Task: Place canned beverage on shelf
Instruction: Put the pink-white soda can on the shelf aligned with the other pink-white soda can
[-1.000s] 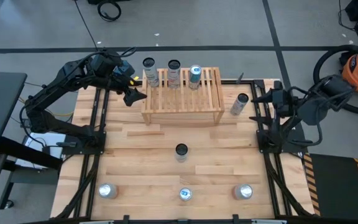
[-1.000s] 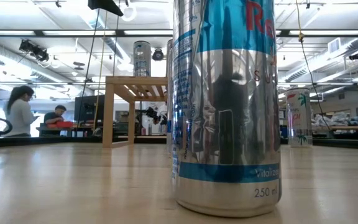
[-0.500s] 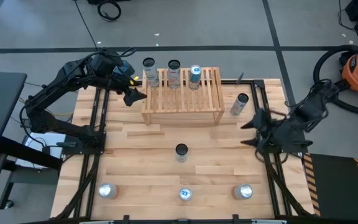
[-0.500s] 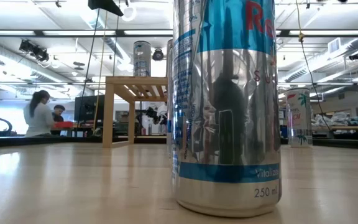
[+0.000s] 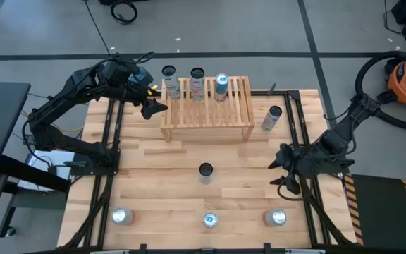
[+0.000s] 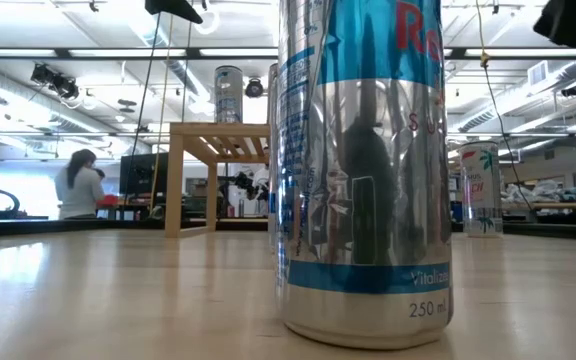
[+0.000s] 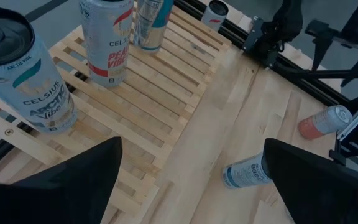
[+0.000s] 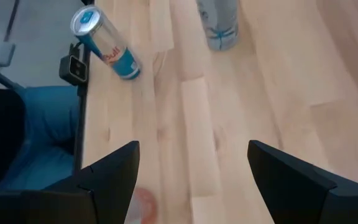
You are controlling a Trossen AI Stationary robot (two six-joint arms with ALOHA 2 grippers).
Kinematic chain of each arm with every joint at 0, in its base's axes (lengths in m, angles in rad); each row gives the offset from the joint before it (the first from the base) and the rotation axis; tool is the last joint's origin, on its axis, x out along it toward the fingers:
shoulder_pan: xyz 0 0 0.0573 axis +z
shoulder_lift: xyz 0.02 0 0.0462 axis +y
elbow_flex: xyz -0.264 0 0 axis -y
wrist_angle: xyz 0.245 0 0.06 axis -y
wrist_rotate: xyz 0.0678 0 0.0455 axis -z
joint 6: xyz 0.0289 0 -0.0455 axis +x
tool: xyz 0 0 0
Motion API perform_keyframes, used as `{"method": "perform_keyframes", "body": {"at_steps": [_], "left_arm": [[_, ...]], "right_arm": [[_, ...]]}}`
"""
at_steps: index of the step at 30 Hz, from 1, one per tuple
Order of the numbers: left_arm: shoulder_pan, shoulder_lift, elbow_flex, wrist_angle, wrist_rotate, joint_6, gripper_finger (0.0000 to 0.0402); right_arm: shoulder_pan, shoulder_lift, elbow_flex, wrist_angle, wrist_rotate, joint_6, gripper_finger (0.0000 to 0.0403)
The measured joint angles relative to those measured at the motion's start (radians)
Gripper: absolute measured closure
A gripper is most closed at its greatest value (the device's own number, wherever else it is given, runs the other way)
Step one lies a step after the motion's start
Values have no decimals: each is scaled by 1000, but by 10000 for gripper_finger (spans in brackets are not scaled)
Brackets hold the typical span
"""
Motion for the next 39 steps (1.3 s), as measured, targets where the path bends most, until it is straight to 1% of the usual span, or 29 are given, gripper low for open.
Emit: {"method": "perform_keyframes", "body": {"at_steps": [8,14,17,20,24,30,34,37,39], "left_arm": [[0,0,0,0,0,-1,8],[0,0,0,0,0,-54,8],[0,0,0,0,0,-57,8],[0,0,0,0,0,-57,8],[0,0,0,4,0,-55,8],[0,0,0,4,0,-52,8],[0,0,0,3,0,-51,8],[0,0,0,3,0,-48,8],[0,0,0,3,0,-35,8]], "right_arm": [[112,0,-49,20,3,38,96],[203,0,-82,22,96,36,96],[229,0,-105,76,102,35,96],[236,0,-123,154,78,29,96],[236,0,-123,207,32,28,96],[226,4,-123,261,53,26,96],[207,23,-123,292,46,26,96],[199,45,-123,299,-11,41,96],[200,65,-123,300,-47,86,96]]}}
